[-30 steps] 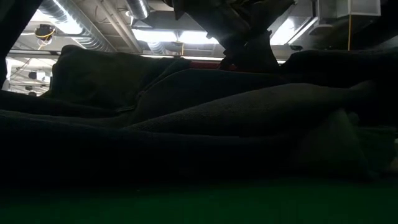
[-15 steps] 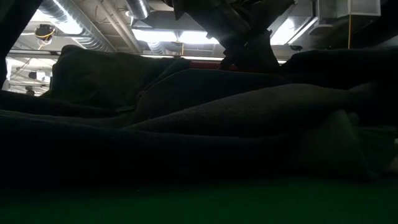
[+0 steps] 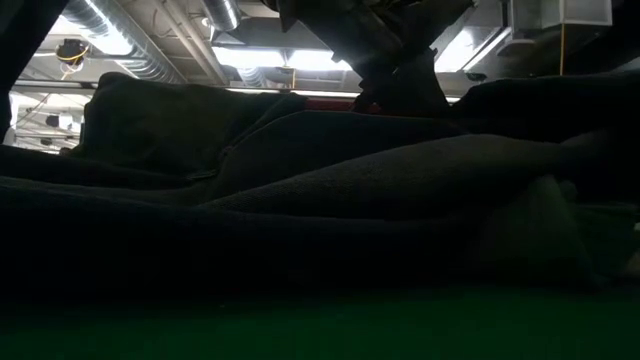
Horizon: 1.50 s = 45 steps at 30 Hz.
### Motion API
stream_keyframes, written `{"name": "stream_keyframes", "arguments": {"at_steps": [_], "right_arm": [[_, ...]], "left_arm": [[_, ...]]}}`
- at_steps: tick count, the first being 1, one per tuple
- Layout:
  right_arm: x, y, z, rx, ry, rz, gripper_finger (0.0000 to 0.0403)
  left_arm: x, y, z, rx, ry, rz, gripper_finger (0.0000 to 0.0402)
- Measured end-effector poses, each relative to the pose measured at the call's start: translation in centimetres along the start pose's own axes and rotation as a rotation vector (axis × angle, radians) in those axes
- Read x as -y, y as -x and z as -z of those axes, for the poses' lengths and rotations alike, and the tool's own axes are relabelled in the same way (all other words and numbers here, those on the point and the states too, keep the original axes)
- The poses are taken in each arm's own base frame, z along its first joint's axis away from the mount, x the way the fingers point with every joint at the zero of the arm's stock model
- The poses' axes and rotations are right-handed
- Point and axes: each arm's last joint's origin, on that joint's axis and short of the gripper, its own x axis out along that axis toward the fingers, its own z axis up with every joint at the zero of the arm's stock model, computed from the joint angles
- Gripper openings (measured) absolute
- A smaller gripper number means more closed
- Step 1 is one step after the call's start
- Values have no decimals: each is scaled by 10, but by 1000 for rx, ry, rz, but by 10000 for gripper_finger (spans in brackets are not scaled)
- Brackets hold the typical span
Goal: Fold laundry
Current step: Fold the dark blue pants
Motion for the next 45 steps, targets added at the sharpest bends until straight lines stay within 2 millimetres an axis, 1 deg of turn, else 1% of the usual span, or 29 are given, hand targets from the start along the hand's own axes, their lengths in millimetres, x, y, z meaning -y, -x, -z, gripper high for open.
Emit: {"name": "stream_keyframes", "arguments": {"at_steps": [3, 9, 19, 22, 30, 38, 45], "right_arm": [[0, -4, 2, 4, -7, 0, 188], [-1, -22, 11, -10, -94, 2, 188], [4, -29, 15, 18, -195, 33, 188], [2, -27, 13, 35, -251, 16, 188], [-2, -10, -4, 165, -282, -26, 188], [-1, -9, -13, 227, -296, -20, 188], [-3, 0, -21, 268, -319, -48, 188]], "left_arm": [[0, 0, 0, 0, 0, 0, 5], [0, 0, 0, 0, 1, 1, 5], [0, 0, 0, 0, 1, 1, 5], [0, 0, 0, 0, 2, 0, 5], [1, 0, 0, 0, 2, 2, 5], [2, 0, 1, -18, 2, 38, 5], [2, 0, 1, -18, 2, 40, 5]]}}
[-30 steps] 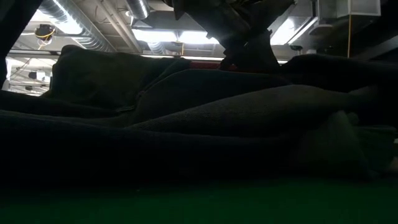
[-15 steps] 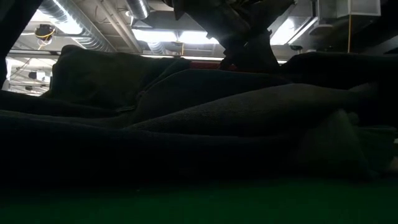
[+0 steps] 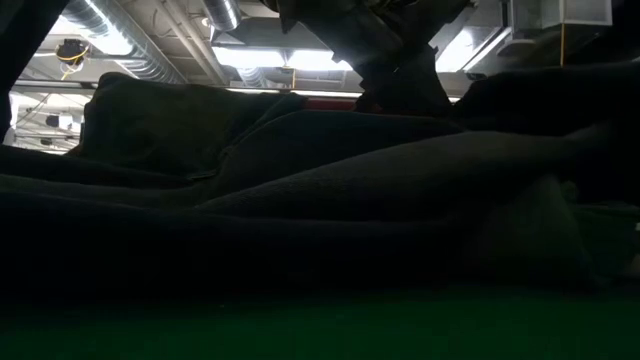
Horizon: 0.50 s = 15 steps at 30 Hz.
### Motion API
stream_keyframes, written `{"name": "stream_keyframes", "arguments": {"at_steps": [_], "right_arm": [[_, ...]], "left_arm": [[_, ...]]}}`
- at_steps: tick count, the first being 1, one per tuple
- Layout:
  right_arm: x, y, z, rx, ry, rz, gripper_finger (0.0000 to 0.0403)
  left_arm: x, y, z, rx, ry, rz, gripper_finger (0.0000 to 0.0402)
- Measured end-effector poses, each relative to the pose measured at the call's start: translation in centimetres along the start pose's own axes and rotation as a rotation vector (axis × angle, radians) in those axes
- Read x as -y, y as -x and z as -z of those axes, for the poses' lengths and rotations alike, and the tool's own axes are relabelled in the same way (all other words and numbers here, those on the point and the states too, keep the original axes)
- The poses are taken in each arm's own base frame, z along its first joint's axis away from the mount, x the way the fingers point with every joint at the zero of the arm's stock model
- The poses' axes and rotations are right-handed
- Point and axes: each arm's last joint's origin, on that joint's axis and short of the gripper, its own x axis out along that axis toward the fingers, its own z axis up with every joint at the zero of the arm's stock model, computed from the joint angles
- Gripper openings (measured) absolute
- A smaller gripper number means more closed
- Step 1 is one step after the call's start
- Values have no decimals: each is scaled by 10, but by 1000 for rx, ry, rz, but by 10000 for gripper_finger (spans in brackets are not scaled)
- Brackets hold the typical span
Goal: Fold laundry
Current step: Fold the dark blue pants
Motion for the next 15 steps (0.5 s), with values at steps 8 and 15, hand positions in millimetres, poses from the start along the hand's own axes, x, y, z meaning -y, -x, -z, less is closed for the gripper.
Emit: {"name": "stream_keyframes", "arguments": {"at_steps": [8, 15], "right_arm": [[-5, 5, -9, 78, -32, -37, 188], [-10, 14, -19, 87, -73, -68, 188]], "left_arm": [[0, 0, 0, -1, 0, 2, 5], [0, 0, 0, -1, 0, 2, 5]]}}
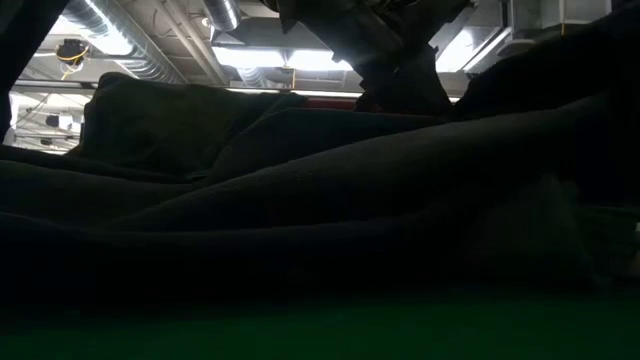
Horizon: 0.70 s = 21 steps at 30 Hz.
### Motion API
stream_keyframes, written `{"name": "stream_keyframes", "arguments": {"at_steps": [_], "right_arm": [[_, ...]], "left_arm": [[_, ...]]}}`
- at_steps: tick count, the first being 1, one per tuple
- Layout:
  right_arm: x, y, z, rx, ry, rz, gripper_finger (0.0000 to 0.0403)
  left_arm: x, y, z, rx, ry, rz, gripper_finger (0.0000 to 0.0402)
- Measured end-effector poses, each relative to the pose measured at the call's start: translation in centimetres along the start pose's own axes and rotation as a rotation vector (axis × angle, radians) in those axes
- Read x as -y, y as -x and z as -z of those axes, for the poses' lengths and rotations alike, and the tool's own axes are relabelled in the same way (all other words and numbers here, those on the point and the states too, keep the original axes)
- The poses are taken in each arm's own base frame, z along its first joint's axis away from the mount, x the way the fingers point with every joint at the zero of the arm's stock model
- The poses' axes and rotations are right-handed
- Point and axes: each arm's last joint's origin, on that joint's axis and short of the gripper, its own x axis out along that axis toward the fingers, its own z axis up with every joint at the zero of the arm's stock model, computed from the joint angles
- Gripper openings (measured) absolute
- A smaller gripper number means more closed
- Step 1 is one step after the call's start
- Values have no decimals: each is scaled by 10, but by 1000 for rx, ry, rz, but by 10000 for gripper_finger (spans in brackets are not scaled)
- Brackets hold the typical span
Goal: Fold laundry
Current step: Fold the dark blue pants
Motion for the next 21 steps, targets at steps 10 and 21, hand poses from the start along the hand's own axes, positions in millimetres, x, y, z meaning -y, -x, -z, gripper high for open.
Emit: {"name": "stream_keyframes", "arguments": {"at_steps": [10, 21], "right_arm": [[-5, 12, -17, -52, -10, -10, 188], [-10, 1, -23, -101, -153, -2, 188]], "left_arm": [[0, 0, 0, -1, 0, 2, 5], [0, 0, 0, -1, 21, 4, 5]]}}
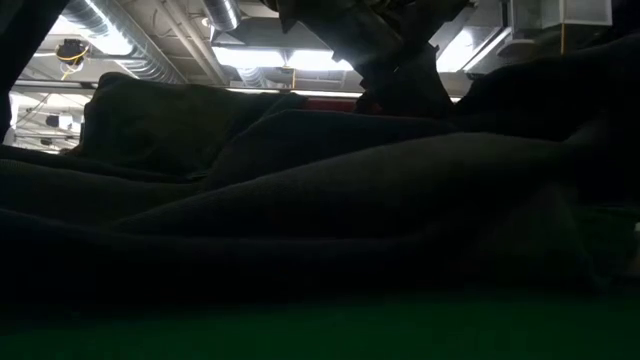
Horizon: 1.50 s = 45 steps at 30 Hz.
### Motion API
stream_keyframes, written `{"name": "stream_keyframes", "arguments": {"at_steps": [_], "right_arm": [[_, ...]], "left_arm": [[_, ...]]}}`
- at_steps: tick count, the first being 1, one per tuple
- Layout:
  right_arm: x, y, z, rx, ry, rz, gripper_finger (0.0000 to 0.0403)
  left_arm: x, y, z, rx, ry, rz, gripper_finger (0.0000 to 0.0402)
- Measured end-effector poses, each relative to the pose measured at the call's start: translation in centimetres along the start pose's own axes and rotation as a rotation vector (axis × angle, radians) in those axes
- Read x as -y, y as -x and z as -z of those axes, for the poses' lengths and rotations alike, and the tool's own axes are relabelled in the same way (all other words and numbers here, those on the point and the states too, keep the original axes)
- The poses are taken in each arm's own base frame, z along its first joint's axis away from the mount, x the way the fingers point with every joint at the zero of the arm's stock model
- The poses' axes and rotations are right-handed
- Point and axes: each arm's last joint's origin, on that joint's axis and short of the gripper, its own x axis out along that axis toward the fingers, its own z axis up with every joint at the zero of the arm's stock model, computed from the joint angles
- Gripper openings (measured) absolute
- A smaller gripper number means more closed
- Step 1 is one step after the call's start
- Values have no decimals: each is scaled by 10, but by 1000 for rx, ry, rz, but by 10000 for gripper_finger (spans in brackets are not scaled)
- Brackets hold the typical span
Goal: Fold laundry
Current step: Fold the dark blue pants
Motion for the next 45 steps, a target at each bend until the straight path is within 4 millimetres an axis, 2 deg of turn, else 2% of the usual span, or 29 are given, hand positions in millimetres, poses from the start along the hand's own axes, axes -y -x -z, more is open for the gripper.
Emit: {"name": "stream_keyframes", "arguments": {"at_steps": [11, 14, 20, 24, 35, 42, 45], "right_arm": [[-1, -13, -8, -51, -34, 44, 188], [-3, -8, -11, -53, -48, 33, 188], [-5, 17, -23, -25, -14, 2, 188], [-10, 21, -25, -32, -56, -29, 188], [-10, 5, -37, -41, -98, 18, 188], [-7, -13, -47, -180, -67, 112, 186], [-3, -15, -48, -212, -43, 145, 167]], "left_arm": [[0, 0, 0, -5, 1, 7, 5], [0, 0, 1, -19, 1, 25, 5], [0, 0, 2, -33, -1, 26, 5], [0, 0, 2, -34, -2, 27, 5], [0, 0, 2, -33, -1, 25, 5], [0, 0, 2, -33, -1, 25, 5], [0, 0, 2, -40, -2, 39, 5]]}}
